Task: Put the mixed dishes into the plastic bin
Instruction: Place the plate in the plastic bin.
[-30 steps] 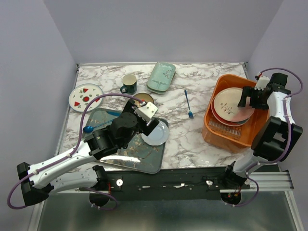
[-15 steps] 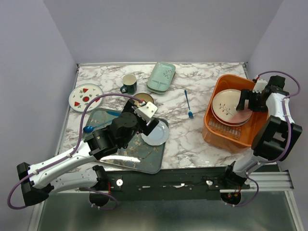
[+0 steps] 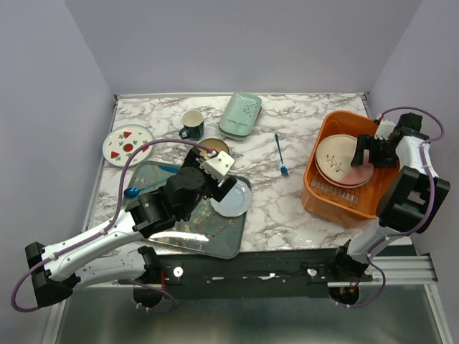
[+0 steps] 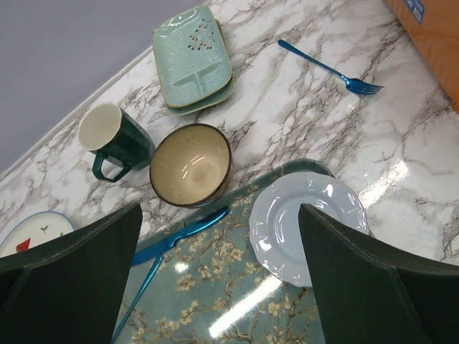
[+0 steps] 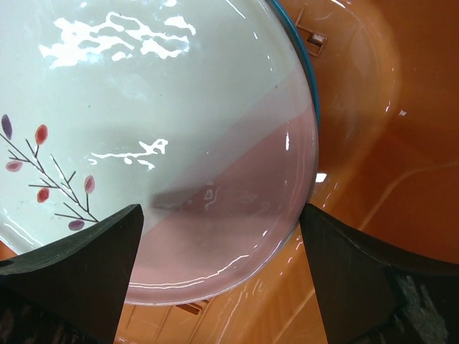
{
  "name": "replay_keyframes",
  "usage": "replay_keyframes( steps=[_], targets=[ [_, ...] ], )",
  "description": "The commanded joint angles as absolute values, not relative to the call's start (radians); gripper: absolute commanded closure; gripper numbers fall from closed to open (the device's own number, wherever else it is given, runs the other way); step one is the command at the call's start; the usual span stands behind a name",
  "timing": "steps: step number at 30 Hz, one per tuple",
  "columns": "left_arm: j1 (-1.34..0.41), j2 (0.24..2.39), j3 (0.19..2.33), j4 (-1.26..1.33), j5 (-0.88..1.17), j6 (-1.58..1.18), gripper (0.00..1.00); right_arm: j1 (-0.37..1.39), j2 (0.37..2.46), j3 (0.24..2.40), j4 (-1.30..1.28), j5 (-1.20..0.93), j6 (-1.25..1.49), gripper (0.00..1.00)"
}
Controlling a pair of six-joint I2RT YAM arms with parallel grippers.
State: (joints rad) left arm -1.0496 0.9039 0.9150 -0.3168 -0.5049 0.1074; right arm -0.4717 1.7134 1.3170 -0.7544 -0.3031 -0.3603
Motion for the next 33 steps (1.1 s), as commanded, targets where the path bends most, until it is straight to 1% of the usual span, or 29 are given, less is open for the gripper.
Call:
replay_keyframes(
  steps=[1, 6, 15, 22, 26, 29, 33],
  targets=[
    [-1.043, 0.904, 0.905, -0.311, -0.520, 0.115, 0.01, -0.497, 1.772, 1.339, -0.773, -0.236, -0.400, 0.02],
    [-1.042, 0.905, 0.907, -0.311, -0.520, 0.114, 0.01, -0.494, 1.753, 1.347, -0.773, -0.207, -0.419, 0.02],
    [-1.037, 0.905, 0.905, -0.311, -0.518, 0.113, 0.01, -0.494, 1.632, 1.347, -0.764, -0.166, -0.440, 0.02],
    [-1.032, 0.905, 0.904, -0.310, -0.522, 0.113, 0.01, -0.494, 1.582, 1.338, -0.758, -0.181, -0.451, 0.02],
    [-1.026, 0.900, 0.902, -0.304, -0.519, 0.110, 0.01, -0.494, 1.505, 1.316, -0.761, -0.251, -0.479, 0.01],
    [-1.011, 0.896, 0.900, -0.301, -0.503, 0.103, 0.01, -0.494, 1.413, 1.286, -0.765, -0.351, -0.492, 0.01],
    [-0.967, 0.884, 0.897, -0.288, -0.459, 0.080, 0.01, -0.494, 1.300, 1.240, -0.778, -0.556, -0.482, 0.01]
  ],
)
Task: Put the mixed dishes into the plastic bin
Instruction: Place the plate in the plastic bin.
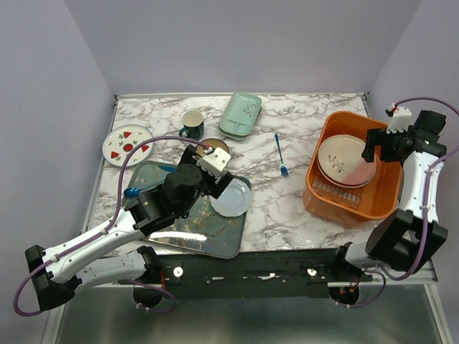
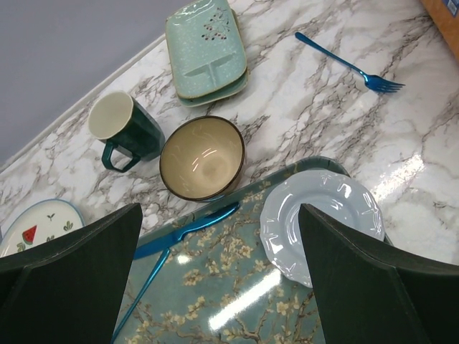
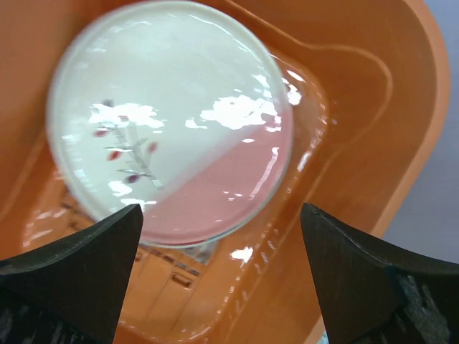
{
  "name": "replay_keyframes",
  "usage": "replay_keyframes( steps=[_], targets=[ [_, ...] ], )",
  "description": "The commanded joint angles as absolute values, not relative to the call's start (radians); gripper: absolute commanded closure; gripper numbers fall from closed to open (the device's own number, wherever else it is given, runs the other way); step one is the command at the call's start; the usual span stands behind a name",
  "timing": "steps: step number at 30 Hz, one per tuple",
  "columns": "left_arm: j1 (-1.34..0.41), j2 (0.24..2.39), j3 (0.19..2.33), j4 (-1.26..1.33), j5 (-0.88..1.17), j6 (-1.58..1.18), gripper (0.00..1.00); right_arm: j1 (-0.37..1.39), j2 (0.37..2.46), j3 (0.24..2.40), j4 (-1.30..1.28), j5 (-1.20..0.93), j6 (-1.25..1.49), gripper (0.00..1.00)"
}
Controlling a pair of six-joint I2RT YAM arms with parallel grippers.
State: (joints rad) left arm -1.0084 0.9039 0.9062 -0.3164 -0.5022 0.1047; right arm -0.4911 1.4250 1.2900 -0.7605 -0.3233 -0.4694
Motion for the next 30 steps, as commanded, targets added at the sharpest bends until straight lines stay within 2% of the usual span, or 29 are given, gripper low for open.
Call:
replay_keyframes(
  steps=[1, 10, 21, 30],
  targets=[
    [-0.956, 0.881, 0.896, -0.285, -0.453, 0.074, 0.01, -0.494, 1.273, 1.233, -0.776, -0.586, -0.476, 0.01],
    [-0.753, 0.785, 0.870, -0.241, -0.313, -0.069, 0.01, -0.494, 1.049, 1.146, -0.729, -0.854, -0.374, 0.00],
    [-0.657, 0.666, 0.790, -0.253, -0.271, -0.329, 0.01, -0.494, 1.003, 1.069, -0.692, -1.051, -0.311, 0.00],
    [-0.566, 0.618, 0.681, -0.222, -0.255, -0.500, 0.01, -0.494, 0.940, 1.016, -0.673, -1.108, -0.307, 0.00]
  ],
)
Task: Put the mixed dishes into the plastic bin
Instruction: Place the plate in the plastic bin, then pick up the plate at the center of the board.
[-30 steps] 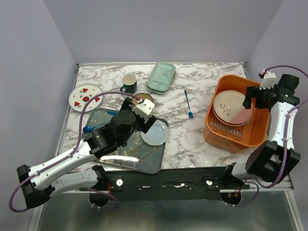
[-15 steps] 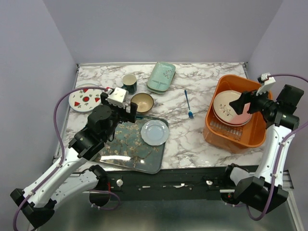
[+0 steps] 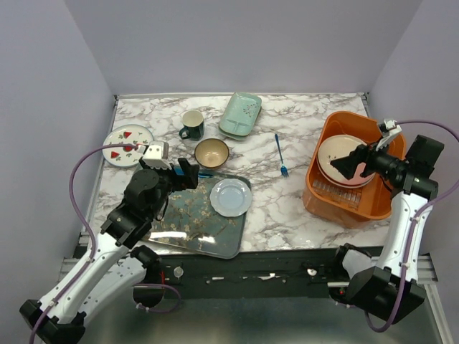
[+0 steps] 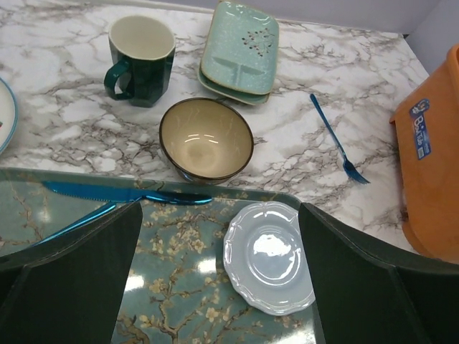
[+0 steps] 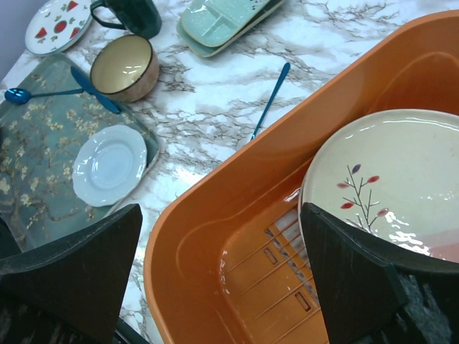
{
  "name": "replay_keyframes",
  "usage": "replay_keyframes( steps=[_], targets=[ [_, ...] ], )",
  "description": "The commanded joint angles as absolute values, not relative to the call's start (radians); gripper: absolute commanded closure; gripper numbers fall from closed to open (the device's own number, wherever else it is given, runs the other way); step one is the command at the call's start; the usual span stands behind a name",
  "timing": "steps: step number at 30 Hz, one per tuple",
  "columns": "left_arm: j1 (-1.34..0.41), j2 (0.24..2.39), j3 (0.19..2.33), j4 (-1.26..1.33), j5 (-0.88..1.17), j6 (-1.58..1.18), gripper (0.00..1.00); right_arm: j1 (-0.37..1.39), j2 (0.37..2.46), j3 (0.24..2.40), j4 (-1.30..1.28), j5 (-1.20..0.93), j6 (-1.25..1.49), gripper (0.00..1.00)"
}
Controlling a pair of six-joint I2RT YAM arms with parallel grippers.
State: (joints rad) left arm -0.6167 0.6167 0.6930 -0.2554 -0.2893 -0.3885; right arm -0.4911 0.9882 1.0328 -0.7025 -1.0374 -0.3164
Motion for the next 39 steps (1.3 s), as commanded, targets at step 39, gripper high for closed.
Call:
replay_keyframes(
  steps=[39],
  targets=[
    [0.362, 1.469, 0.939, -0.259, -0.017, -0.943, 0.13, -0.494, 0.905, 0.992, -0.680, -1.132, -0.304, 0.00]
  ],
)
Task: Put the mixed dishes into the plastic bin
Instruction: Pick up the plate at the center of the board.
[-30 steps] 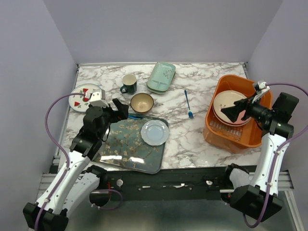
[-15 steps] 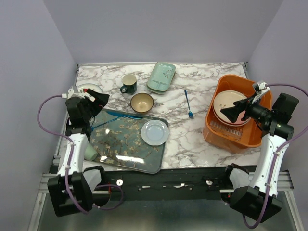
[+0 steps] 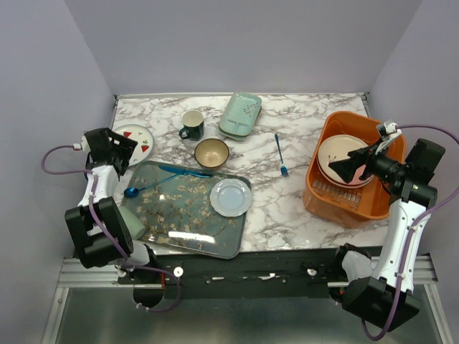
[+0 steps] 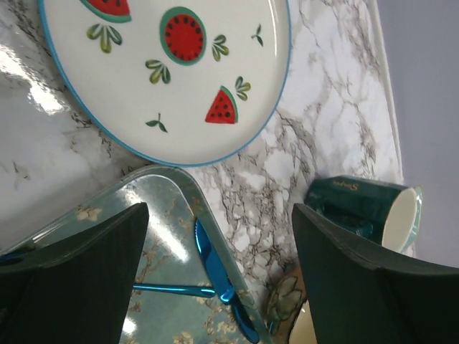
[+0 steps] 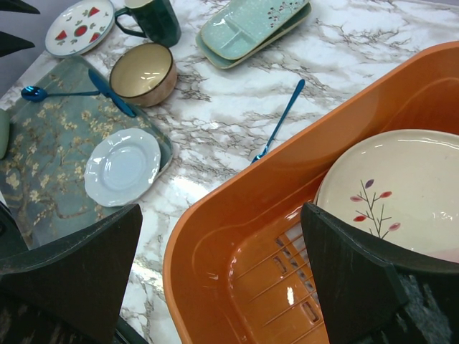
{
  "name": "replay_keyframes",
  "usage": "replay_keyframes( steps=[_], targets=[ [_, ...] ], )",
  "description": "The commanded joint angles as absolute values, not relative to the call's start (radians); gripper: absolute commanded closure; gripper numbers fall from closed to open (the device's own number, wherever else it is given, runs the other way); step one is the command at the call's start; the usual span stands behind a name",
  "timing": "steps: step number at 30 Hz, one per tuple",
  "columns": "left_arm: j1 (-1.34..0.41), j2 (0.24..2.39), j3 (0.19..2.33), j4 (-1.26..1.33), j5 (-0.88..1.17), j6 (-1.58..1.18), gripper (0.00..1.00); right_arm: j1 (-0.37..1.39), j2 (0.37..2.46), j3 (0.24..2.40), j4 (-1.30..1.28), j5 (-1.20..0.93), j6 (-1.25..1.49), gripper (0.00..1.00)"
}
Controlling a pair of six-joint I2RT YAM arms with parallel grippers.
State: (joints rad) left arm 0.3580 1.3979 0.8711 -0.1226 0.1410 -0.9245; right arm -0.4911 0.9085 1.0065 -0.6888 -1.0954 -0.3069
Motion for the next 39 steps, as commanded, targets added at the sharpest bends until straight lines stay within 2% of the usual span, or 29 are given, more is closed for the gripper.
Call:
replay_keyframes(
  steps=[1, 8, 14, 31, 37, 39],
  targets=[
    [0.364, 1.486, 0.951, -0.270, -0.037, -0.946, 0.17, -0.494, 0.905, 0.994, -0.678, -1.132, -0.305, 0.00],
    [0.365, 1.569, 1.015, -0.313, -0.132, -0.985, 0.43, -0.494, 0.899, 0.992, -0.681, -1.134, -0.305, 0.00],
    [0.365, 1.657, 1.061, -0.334, -0.156, -1.006, 0.47, -0.494, 0.899, 0.992, -0.681, -1.131, -0.305, 0.00],
    [0.400, 1.842, 1.077, -0.221, -0.075, -1.066, 0.47, -0.494, 0.919, 0.989, -0.678, -1.114, -0.307, 0.00],
    [0.416, 1.868, 1.065, -0.190, -0.028, -1.075, 0.58, -0.494, 0.927, 0.988, -0.678, -1.109, -0.305, 0.00],
    [0.416, 1.870, 1.062, -0.183, -0.015, -1.075, 0.64, -0.494, 0.928, 0.988, -0.676, -1.108, -0.305, 0.00]
  ],
)
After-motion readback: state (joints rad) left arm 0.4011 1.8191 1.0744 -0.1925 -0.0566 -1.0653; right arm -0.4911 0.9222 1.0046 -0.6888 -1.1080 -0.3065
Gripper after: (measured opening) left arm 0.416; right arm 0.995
